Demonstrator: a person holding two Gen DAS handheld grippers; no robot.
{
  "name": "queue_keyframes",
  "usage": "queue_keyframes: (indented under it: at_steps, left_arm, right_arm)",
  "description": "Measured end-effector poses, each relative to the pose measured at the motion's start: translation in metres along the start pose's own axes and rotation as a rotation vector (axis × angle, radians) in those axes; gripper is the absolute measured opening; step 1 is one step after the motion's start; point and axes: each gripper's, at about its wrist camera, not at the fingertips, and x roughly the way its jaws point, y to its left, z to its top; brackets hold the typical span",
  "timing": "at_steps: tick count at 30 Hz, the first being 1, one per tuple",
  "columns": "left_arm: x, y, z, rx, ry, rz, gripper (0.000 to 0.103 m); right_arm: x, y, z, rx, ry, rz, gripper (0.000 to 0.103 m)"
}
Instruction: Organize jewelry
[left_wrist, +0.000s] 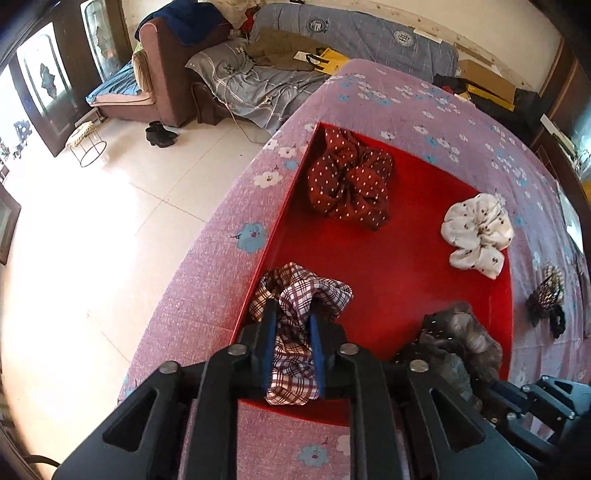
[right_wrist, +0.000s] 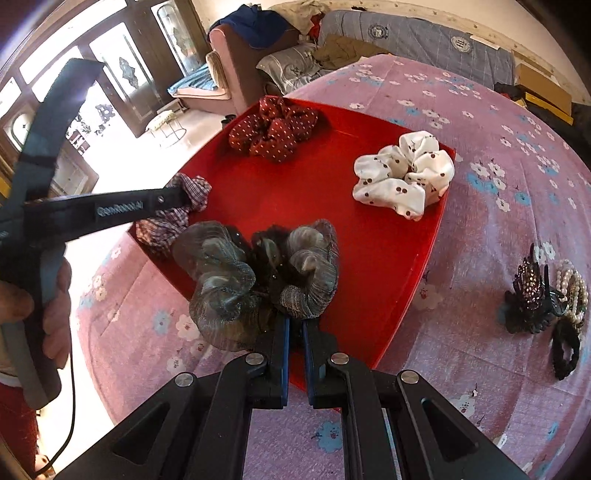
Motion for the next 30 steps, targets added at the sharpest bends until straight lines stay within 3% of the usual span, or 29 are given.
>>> queue_keyframes:
  at_steps: [3,9,13,20,30]
  left_arm:
    - [-0.013,0.002,0.003,-0.026,-0.022,-0.009,0.04]
    - [-0.045,-0.003,0.011,-0.031,-0.101,0.018,0.043]
    - [-0.062,-0.01,0.012,-0.015,-0.141,0.051,0.047]
    - [-0.084,-0.028,0.004,0.025,-0.185,0.099,0.049]
    - [-0.104,-0.073,-0.009,0.072,-0.202,0.111,0.049]
  right_arm:
    - [-0.005,-0.001,0.0,0.007,-0.016,-0.021,0.012]
    - [-0.023,0.001,-0.001,0.008,-0.064,-0.023,0.023]
    - [-0.041,0.004,-0.006,0.001,-0.109,-0.029,0.043]
    - [-0.071,-0.002,-0.017,-0.003,-0.158,-0.044,0.044]
    - [-0.107,-0.058,-0.05,0.133,-0.185,-0.085,0.046]
